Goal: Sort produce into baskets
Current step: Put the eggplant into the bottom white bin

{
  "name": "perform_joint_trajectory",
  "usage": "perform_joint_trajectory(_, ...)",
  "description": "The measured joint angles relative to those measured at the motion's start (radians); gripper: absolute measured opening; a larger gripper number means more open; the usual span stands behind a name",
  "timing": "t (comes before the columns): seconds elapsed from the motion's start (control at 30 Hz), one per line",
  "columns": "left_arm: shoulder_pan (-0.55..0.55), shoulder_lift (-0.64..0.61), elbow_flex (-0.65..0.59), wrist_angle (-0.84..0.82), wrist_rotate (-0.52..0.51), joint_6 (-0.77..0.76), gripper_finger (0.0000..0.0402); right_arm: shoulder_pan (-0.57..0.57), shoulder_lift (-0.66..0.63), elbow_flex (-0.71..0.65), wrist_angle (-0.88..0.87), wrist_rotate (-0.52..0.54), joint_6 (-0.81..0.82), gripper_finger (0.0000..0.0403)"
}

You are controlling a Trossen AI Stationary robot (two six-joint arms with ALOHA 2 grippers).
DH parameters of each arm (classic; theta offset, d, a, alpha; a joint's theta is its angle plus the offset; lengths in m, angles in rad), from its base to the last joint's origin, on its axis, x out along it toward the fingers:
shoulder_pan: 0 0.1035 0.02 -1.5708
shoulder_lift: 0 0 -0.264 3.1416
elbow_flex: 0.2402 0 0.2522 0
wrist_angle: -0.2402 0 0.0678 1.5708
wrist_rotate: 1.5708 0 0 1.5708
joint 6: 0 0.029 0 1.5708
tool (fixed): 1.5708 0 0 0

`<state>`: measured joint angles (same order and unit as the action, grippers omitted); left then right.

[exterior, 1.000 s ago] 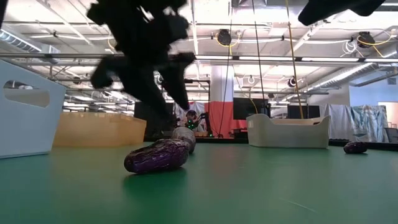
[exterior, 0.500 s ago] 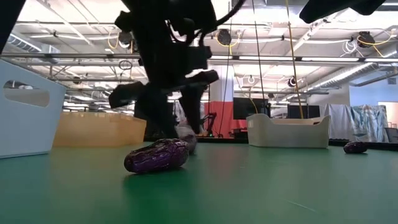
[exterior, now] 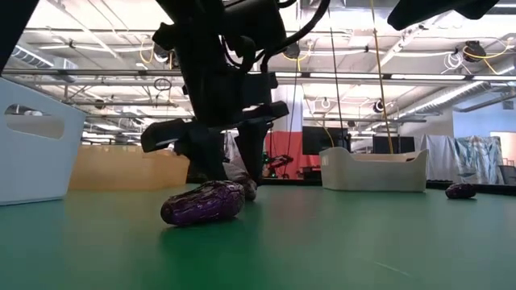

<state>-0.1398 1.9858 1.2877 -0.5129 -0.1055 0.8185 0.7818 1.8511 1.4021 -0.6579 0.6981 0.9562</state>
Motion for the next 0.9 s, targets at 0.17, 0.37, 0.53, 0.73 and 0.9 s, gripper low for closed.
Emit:
perform_joint_trajectory(0.17, 0.0, 0.001, -0.001, -0.005, 0.001, -0.001, 0.0186, 0.0, 0.0, 0.0, -0.001, 0.008, 0.0, 0.0144)
perform_joint_trajectory(0.37, 0.0, 0.003, 0.01, -0.02, 0.001, -0.024, 0.0143, 0.0, 0.0, 0.0, -0.001, 0.009, 0.0, 0.0144)
perform_joint_trajectory(0.53, -0.006, 0.006, 0.101, -0.107, -0.016, -0.106, 0.013, 0.0, 0.0, 0.0, -0.001, 0.01, -0.004, 0.0144)
perform_joint_trajectory(0.73, -0.02, -0.049, 0.228, -0.246, -0.007, -0.208, 0.0129, 0.0, 0.0, 0.0, -0.002, 0.01, -0.004, 0.0144)
perform_joint_trajectory(0.9, -0.024, -0.151, 0.281, -0.354, 0.017, -0.394, 0.0128, 0.0, 0.0, 0.0, -0.003, 0.011, -0.004, 0.0144)
